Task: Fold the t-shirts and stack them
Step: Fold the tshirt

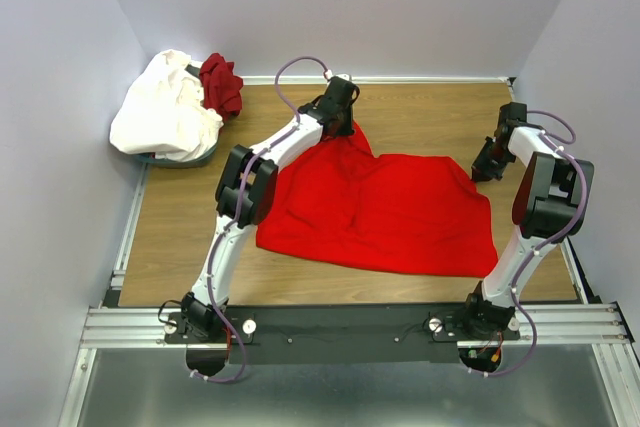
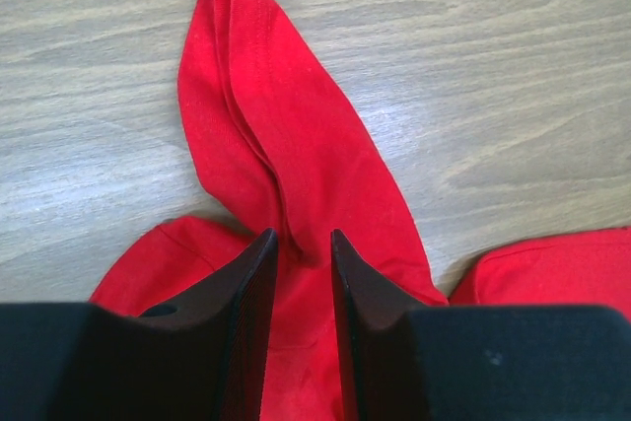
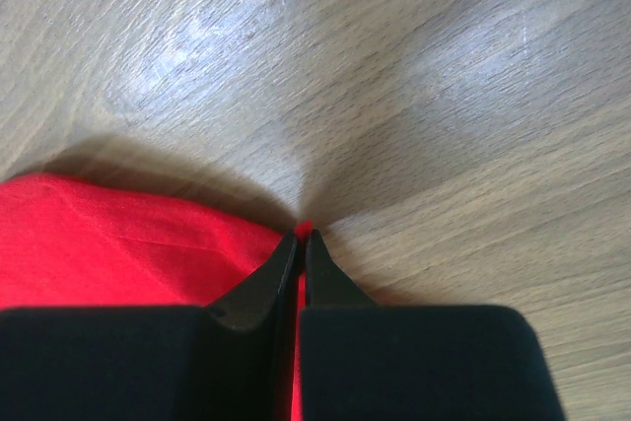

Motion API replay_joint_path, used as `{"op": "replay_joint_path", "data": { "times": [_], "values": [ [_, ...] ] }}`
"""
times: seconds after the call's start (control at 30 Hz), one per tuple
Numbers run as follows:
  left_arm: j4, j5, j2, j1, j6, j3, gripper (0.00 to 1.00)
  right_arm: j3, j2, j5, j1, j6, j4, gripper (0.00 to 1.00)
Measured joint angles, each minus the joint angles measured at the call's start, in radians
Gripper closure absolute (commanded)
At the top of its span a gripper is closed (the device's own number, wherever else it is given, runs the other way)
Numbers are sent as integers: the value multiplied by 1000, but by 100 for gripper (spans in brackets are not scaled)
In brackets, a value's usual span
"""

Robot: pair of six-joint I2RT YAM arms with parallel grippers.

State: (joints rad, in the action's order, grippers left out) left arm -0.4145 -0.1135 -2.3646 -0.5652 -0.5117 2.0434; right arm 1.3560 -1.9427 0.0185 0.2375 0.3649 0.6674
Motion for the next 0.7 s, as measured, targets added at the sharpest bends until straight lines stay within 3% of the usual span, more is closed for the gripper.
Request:
{"op": "replay_joint_path", "data": {
  "times": [0.3, 0.43, 0.7],
  "values": [
    [-2, 0, -18, 0, 9, 20, 71, 0, 0, 1, 0, 0, 0, 90],
    [-2, 0, -23, 0, 13, 27, 84, 0, 0, 1, 0, 0, 0, 90],
    [-3, 0, -24, 0, 14, 27, 100, 0, 0, 1, 0, 0, 0, 90]
  ]
}}
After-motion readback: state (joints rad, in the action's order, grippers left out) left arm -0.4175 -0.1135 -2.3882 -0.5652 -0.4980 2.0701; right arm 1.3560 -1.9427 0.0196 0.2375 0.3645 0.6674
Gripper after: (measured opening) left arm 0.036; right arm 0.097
